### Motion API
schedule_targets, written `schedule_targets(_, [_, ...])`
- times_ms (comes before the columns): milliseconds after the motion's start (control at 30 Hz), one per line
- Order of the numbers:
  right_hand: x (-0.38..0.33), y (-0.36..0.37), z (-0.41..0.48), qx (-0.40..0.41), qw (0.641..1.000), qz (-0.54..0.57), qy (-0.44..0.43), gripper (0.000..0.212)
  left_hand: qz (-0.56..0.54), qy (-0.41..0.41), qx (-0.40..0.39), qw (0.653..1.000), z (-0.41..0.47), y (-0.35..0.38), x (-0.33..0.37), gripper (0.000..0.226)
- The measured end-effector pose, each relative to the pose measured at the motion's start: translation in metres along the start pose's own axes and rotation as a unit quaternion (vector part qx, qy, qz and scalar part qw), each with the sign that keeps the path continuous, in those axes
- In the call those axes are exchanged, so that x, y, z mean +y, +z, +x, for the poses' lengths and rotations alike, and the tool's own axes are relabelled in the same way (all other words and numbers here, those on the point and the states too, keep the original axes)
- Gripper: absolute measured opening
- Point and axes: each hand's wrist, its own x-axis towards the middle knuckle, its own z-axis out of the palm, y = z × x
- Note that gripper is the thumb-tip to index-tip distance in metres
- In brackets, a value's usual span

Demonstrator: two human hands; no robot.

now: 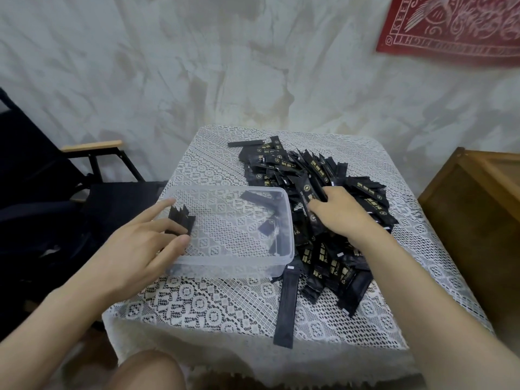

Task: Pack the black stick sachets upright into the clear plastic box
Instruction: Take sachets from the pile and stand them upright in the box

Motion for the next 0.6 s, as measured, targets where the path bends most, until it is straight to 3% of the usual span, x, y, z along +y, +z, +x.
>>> schedule_targets(267, [-0.027,-0.015,-0.018,-0.023,0.984,0.175,-0.026,0.015,-0.01,-0.018,-0.007,1.0,0.001,0.0,0.004,0.075])
schedule_targets(367, [-0.055,-0.012,-0.03,-0.078,0.973,0.21,-0.056,0.012,-0.011,-0.031,-0.013,0.999,0.002,-0.001,0.006,0.08])
schedule_targets(467, [-0.085,0.014,-0.036,-0.135,0.975,0.147,-0.093,0.011,-0.008,-0.043,-0.022,0.999,0.003,-0.001,0.01,0.085])
schedule_targets(600, [-0.111,0.067,-0.032,-0.154,0.979,-0.061,-0.123,0.017,0.001,-0.053,-0.027,0.998,0.005,0.001,0.014,0.083])
